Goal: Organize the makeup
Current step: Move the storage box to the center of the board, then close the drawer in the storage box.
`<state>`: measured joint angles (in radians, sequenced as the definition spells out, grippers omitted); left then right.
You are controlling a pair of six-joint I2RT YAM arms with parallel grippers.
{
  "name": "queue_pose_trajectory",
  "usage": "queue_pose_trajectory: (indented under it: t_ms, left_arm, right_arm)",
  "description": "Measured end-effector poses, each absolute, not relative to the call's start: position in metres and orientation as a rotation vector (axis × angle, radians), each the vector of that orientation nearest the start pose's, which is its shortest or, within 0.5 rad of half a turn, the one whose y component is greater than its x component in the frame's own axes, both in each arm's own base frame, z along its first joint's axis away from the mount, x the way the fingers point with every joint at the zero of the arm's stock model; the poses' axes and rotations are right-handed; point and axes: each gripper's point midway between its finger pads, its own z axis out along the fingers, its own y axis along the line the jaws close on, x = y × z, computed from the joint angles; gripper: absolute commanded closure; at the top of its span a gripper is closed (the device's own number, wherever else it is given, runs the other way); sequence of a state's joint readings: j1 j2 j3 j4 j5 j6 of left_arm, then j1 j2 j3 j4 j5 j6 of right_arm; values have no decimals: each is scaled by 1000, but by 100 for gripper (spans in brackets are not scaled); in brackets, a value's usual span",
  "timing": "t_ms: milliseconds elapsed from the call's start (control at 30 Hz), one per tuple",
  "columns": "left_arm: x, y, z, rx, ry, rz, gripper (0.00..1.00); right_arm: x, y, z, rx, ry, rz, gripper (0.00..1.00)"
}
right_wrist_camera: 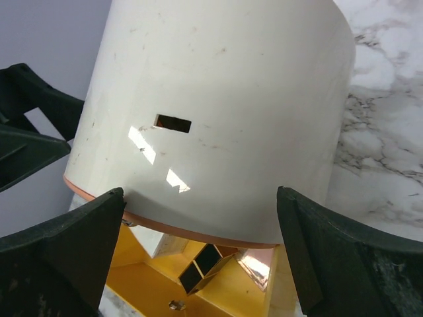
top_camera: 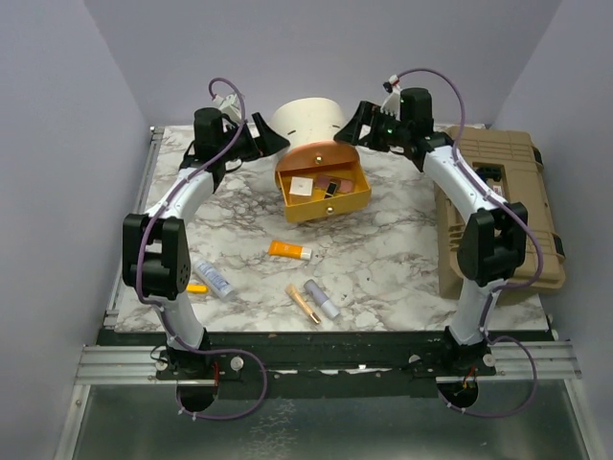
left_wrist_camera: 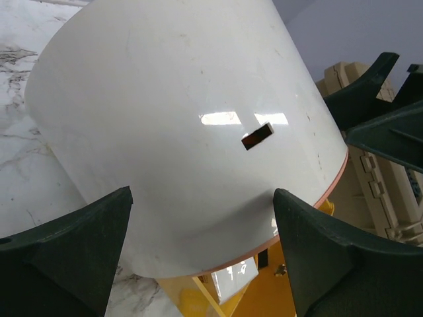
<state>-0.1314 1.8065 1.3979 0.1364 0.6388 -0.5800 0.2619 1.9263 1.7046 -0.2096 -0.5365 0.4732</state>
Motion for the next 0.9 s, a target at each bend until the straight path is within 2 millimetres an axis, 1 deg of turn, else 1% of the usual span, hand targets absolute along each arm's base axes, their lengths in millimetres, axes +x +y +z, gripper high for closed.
queue_pose_trajectory:
  t_ms: [67,200,267,467,567,633,700,733,833,900]
  left_arm:
    - [492,-189,240,63,1932,-1057,10]
    - [490,-187,242,104,1936,-1024,9]
    - [493,-186,248,120,1928,-1001,9]
    - [512,-179,285,145,1841,-912,10]
    - [524,-179,293,154,1812,-890,10]
    - [529,-180,287,156,1818,-886,10]
    - [533,-181,275,155,1841,-884,10]
    - [535,-183,265,158,1859,-882,10]
    - [535,-186,250,167,1891,-880,10]
    - [534,-187,249,184,1884,-872,10]
  right_arm:
    - [501,238,245,-138,2073,921,0]
    - [496,226,251,-127,2063,828,0]
    - [485,219,251,-113,2060,809,0]
    - [447,207,250,-75,2018,832,0]
    - [424,203,250,-35,1979,869,2]
    - [410,200,250,-17,1962,890,1]
    - [401,199,254,-8,1952,904,1]
    - [398,198,256,-6,1947,909,1]
    - [390,198,259,-17,1939,925,1]
    - [382,199,256,-28,1947,942,1]
